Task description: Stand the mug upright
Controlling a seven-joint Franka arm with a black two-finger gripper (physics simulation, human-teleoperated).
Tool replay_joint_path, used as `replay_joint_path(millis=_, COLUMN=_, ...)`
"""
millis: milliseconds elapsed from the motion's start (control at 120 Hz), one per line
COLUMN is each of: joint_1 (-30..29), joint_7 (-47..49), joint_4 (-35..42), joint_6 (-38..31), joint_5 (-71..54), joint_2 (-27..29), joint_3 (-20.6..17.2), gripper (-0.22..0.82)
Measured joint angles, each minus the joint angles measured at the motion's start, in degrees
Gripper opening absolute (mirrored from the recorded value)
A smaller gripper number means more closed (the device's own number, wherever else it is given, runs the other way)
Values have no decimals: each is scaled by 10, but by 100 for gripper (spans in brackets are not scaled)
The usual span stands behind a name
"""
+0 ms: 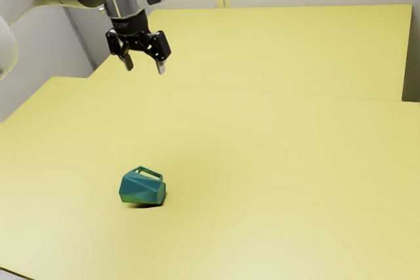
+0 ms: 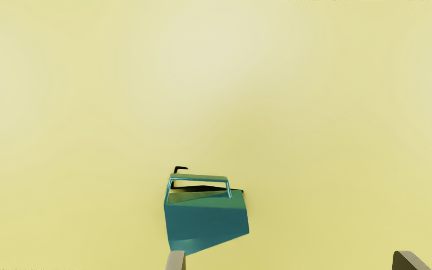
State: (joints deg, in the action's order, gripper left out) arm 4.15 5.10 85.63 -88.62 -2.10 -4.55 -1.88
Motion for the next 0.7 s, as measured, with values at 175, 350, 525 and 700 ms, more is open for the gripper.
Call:
replay_joint_path(millis=175, joint_1=-9, joint_7=8, joint_4=0, joint_6=-1, joint_5=11, joint_2=4, joint_3=2, gripper=60)
replay_joint_path(millis=350, joint_1=-21, joint_7=14, joint_4=8, joint_6=1, joint_5=29, joint_2=12, joint_3=2, gripper=60)
replay_joint_path(millis=525, joint_1=-38, joint_7=17, joint_4=61, joint_6=-19, joint_5=66, joint_2=46, joint_3=1, gripper=60)
replay_joint_path(millis=700, joint_1=-59, joint_7=22, joint_4=163, joint_6=-46, joint_5=127, joint_2=99, joint_3=0, gripper=60)
